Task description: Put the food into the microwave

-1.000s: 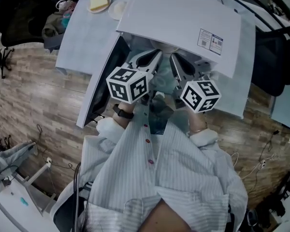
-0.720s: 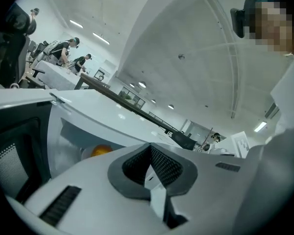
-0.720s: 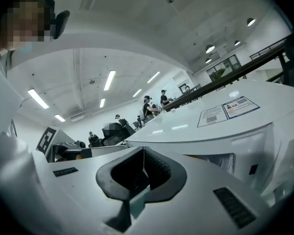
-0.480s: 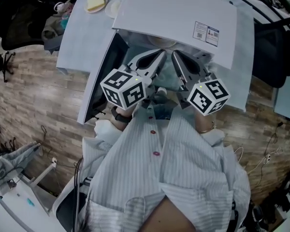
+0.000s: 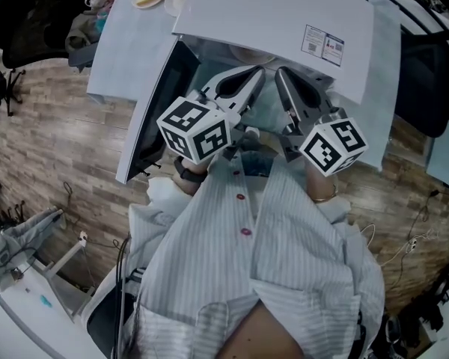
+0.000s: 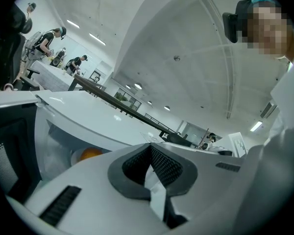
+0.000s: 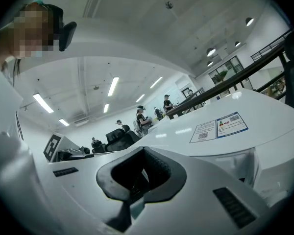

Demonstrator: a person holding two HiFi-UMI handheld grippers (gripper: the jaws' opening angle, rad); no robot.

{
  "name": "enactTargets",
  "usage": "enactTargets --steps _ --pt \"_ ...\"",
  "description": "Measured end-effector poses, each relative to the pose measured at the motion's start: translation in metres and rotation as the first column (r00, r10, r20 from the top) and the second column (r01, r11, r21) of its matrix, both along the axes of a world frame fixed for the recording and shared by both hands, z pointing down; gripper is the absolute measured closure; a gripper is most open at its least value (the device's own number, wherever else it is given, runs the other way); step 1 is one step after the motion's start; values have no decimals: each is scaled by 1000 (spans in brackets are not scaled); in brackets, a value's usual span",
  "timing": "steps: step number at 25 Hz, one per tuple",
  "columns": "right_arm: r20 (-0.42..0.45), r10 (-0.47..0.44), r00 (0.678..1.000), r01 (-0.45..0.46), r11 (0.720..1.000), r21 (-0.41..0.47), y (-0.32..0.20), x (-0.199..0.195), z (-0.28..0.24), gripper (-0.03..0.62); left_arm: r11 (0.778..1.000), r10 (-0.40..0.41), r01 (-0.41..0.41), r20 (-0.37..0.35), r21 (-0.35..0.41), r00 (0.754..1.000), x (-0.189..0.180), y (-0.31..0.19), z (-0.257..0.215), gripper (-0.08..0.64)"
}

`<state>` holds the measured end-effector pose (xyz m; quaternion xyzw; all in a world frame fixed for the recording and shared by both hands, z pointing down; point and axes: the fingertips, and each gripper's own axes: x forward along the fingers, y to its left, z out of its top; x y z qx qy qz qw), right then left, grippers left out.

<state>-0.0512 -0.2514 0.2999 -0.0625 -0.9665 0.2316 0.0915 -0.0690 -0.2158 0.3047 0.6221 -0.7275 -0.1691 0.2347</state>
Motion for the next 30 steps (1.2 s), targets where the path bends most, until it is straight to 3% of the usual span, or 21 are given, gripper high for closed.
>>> enactTargets --steps 17,21,26,30 --pt "-8 -37 999 37 999 11 3 -3 -3 560 999 -19 21 -59 34 998 -12 3 -5 551" --pt "-17 -48 999 48 999 4 5 -1 1 560 998 -19 19 -9 52 1000 -21 6 -11 551" --pt "-23 -57 998 58 998 24 5 -1 3 560 997 67 -70 97 28 993 -18 4 -13 551" --pt "-23 -61 998 62 998 23 9 0 4 560 998 51 -52 25 40 998 -26 6 -13 551"
